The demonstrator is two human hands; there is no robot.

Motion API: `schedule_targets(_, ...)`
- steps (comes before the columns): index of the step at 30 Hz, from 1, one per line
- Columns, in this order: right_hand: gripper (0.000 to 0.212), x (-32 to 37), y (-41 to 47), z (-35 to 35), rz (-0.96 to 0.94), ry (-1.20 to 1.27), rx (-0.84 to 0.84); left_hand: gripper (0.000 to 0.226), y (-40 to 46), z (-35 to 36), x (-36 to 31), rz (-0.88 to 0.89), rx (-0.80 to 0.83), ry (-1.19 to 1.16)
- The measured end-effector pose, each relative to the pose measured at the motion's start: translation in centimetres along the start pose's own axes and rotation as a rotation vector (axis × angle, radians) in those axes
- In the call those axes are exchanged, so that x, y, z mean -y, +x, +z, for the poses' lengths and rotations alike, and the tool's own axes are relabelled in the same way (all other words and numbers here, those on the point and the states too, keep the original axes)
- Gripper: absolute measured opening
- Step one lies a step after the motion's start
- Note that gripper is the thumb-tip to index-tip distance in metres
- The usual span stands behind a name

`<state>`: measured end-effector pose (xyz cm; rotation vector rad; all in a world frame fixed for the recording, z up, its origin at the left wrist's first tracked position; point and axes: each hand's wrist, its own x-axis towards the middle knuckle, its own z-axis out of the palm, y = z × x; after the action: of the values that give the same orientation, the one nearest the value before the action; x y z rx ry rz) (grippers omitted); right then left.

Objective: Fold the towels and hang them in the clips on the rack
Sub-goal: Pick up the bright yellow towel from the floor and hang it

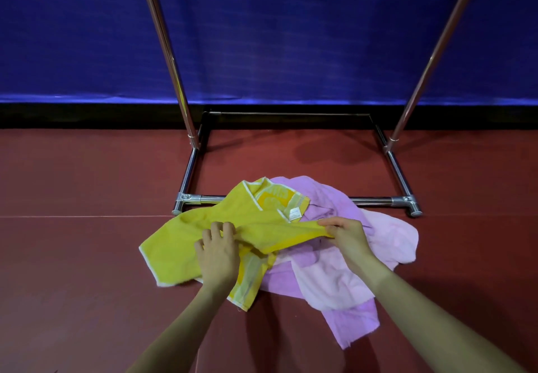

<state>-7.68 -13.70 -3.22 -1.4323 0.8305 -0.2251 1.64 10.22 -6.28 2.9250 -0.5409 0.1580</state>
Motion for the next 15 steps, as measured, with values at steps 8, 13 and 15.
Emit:
schedule_targets(8, 0.051, -1.7, -0.1, 0.1, -0.059, -0.176, -0.085, 0.022, 0.1, 1.2, -0.7, 0.102, 0.187, -0.104)
schedule_targets(13, 0.049, -2.7, -1.5, 0.6, -0.164, -0.207, -0.061, 0.054, -1.6, 3.0, -0.9, -0.018, 0.256, -0.086)
schedule_targets(15, 0.046, -3.0, -1.8, 0.4, -0.211, -0.293, -0.082, 0.047, -1.8, 2.9, -1.0, -0.094, 0.271, -0.049)
